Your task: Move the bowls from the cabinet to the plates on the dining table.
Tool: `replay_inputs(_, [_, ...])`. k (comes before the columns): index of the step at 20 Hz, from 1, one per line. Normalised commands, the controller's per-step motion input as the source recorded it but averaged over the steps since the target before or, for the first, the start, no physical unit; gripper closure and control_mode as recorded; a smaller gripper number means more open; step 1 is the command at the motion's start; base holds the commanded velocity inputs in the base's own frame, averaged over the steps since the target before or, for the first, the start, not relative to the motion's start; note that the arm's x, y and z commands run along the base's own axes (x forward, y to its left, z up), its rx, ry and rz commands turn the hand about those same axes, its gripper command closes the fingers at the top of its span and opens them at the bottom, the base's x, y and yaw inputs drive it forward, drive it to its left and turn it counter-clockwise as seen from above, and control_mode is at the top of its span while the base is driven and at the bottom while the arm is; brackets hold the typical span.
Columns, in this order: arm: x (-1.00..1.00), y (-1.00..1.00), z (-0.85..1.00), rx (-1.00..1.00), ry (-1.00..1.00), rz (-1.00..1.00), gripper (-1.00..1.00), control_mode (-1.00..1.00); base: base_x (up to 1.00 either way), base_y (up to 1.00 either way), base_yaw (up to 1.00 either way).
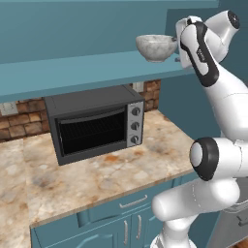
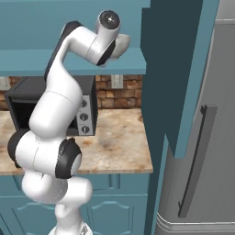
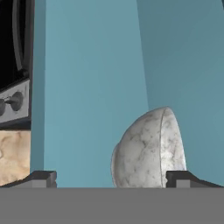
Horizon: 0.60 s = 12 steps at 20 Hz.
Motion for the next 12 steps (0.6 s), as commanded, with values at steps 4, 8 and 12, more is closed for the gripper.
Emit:
replay_inputs(4, [0.28, -0.02, -0.01, 0.00, 0.00, 0.00, -1.00, -1.00, 0.00, 0.00, 0.00])
replay_inputs(8, [0.27, -0.03, -0.02, 0.00, 0.00, 0.00, -1.00, -1.00, 0.00, 0.00, 0.00])
replay_inputs(12, [0.26, -0.03, -0.05, 0.00, 0.00, 0.00, -1.00, -1.00, 0.00, 0.00, 0.00])
